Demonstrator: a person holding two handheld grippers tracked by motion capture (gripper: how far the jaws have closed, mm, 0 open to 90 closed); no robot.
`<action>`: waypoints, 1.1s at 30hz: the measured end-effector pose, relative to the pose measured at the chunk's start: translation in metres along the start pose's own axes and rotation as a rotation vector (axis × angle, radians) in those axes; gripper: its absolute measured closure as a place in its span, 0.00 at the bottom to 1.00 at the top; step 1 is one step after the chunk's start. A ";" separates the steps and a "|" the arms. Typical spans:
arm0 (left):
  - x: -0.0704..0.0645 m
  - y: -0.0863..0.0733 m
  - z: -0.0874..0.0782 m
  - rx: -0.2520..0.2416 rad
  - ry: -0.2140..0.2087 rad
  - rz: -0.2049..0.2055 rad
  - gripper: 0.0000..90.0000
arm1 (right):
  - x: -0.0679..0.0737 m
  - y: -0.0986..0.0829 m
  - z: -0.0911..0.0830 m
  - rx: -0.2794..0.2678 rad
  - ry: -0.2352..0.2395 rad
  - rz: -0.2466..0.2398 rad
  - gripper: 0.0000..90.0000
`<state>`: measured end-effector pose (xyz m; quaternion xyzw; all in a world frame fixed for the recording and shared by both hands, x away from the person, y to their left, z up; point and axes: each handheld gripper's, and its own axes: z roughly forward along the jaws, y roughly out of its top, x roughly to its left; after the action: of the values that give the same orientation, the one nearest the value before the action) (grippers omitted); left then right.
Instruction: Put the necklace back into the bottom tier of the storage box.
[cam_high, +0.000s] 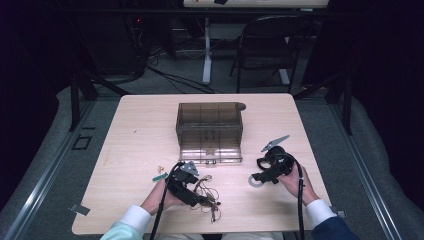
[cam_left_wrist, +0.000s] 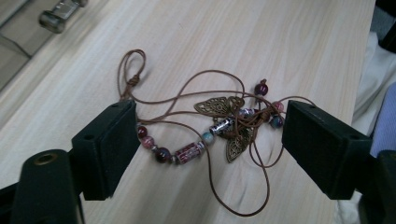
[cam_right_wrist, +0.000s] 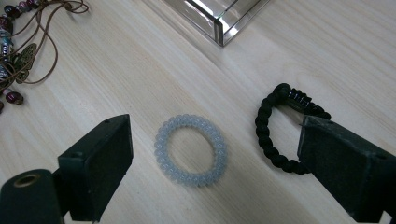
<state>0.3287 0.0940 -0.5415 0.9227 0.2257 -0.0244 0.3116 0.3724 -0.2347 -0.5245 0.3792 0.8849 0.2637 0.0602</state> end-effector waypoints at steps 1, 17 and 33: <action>-0.001 0.001 0.001 0.007 0.003 0.004 0.25 | 0.000 0.000 0.000 0.001 0.000 -0.001 0.11; -0.010 0.003 0.017 0.141 0.037 0.092 0.67 | 0.000 0.002 0.002 0.019 0.008 -0.012 0.12; -0.005 -0.001 0.015 0.187 0.099 0.030 0.90 | 0.000 0.002 0.003 0.008 -0.003 -0.006 0.12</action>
<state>0.3254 0.0842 -0.5537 0.9511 0.2236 0.0047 0.2130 0.3746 -0.2320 -0.5255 0.3771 0.8870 0.2595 0.0607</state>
